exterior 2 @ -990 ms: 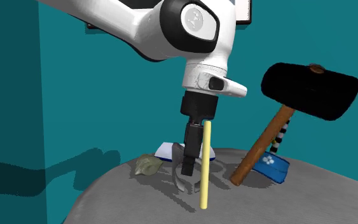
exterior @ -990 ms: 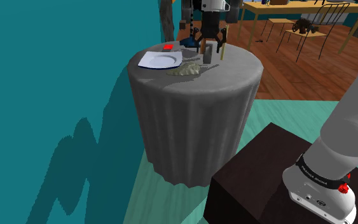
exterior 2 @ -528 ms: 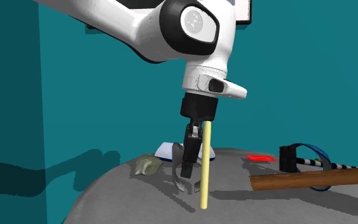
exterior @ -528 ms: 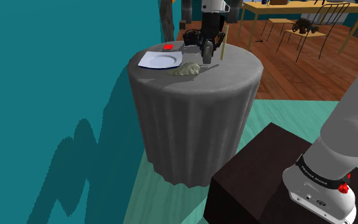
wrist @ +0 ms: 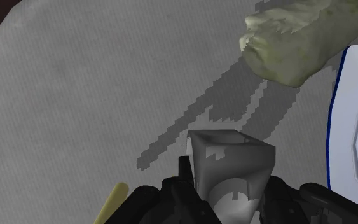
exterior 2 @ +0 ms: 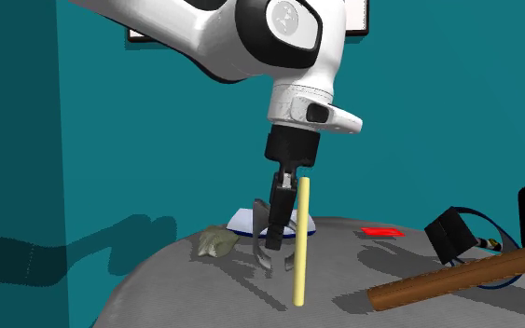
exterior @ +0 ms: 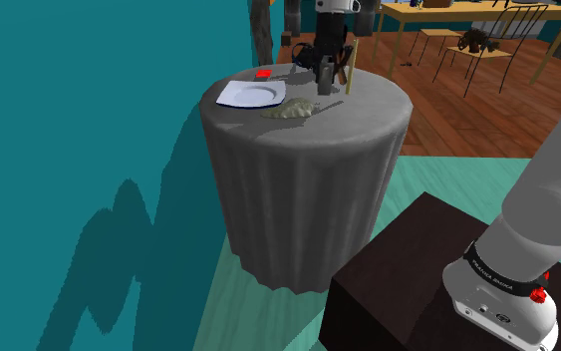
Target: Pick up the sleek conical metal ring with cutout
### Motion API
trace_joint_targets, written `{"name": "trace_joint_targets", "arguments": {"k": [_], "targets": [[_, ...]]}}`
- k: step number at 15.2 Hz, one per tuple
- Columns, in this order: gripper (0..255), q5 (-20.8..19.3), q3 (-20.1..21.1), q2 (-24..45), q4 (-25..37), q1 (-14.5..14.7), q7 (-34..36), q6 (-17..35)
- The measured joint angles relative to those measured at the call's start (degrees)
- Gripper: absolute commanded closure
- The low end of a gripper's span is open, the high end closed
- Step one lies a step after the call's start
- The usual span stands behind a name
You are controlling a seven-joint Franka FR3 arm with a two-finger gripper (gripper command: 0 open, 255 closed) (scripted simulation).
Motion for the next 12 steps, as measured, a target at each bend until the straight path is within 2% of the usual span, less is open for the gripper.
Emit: {"name": "trace_joint_targets", "arguments": {"k": [12], "targets": [[255, -0.1, 0.0, 1.2, 10.7, 0.0, 1.1, -9.4]]}}
